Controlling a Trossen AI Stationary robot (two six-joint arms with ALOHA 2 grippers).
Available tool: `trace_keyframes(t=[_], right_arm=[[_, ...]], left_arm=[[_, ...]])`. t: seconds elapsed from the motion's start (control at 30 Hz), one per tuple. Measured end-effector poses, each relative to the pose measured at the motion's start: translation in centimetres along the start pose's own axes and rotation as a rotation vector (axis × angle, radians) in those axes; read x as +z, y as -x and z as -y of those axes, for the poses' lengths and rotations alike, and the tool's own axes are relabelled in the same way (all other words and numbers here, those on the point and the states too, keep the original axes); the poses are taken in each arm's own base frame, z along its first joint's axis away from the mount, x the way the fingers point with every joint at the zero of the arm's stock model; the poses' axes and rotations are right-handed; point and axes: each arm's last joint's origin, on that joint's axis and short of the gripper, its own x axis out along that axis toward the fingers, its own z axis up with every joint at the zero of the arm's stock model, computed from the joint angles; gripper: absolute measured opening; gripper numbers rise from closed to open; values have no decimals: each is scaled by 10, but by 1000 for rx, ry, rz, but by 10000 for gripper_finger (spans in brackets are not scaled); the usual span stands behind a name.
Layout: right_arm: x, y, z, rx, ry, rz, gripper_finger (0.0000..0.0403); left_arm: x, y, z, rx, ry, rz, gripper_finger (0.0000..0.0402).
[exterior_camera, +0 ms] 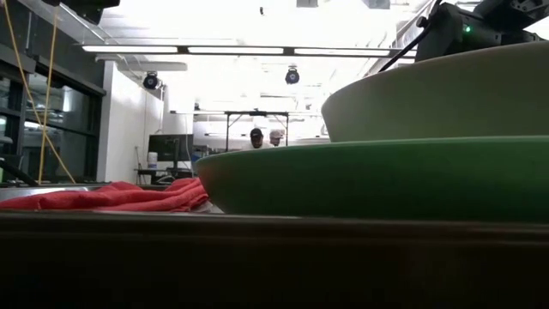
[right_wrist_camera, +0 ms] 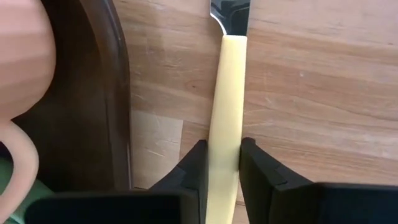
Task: Set up tray
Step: Put the yellow knife to the left of the green plate on the red napkin on the brown serving tray
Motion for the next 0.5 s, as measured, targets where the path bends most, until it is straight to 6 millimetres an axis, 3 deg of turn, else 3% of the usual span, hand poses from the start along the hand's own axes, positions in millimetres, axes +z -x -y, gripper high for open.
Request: trace_keyframes(t=[0.13, 0.5], right_arm=[[0, 0, -1, 6, 1, 2, 29], [0, 2, 1, 3, -3, -1, 29]], left_arm=[[0, 0, 0, 0, 0, 0, 88], [0, 0, 0, -1, -1, 0, 88]])
